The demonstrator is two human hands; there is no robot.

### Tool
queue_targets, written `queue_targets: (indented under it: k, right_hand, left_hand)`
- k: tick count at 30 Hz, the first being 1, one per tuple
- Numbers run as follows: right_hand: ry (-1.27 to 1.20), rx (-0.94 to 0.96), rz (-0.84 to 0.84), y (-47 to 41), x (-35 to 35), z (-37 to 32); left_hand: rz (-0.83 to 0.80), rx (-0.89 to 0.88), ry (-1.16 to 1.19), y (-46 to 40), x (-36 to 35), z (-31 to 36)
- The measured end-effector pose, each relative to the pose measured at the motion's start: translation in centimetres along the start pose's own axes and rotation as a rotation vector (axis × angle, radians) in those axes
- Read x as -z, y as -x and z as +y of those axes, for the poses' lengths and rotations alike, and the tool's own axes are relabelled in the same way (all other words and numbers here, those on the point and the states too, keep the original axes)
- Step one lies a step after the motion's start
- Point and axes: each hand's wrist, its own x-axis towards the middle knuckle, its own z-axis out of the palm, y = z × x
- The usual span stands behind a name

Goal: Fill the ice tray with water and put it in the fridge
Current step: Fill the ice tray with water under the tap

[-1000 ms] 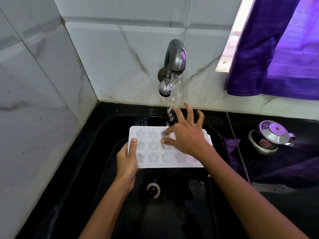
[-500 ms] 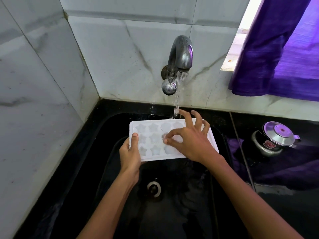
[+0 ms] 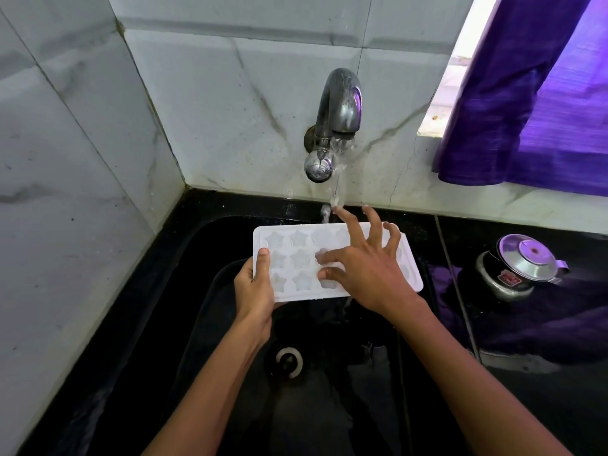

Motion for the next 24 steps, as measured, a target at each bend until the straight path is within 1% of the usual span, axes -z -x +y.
queue_targets:
  k: [5, 8, 11, 13, 17, 18, 22, 24]
  right_hand:
    - [-0.016, -0.008, 0.116, -0.2, 0.7, 0.0]
    - [0.047, -0.026, 0.048, -0.2, 0.9, -0.2]
    - [0.044, -0.005, -0.014, -0.1, 0.6, -0.3]
    - [0.008, 0.01, -0.004, -0.1, 0.5, -0.4]
    - [-0.037, -0.016, 0.109, -0.2, 0.7, -0.1]
    - [-0.027, -0.02, 0.1, -0.2, 0.7, -0.1]
    - [-0.001, -0.011, -0.026, -0.2, 0.1, -0.1]
    - [-0.04, -0.007, 0.025, -0.2, -0.3, -0.2]
  left_hand:
    - [-0.004, -0.008, -0.005, 0.1, 0.2, 0.1]
    - [-0.009, 0.007, 0.001, 0.1, 0.5, 0.1]
    - [-0.014, 0.019, 0.012, 0.1, 0.9, 0.1]
    - [-0.018, 0.014, 0.012, 0.1, 1.0, 0.1]
    - [-0.024, -0.002, 0.001, 0.2, 0.9, -0.1]
    - [-0.024, 0.001, 0.001, 0.3, 0.9, -0.2]
    - [-0.015, 0.019, 0.018, 0.1, 0.9, 0.0]
    - [-0.018, 0.027, 0.025, 0.1, 1.0, 0.1]
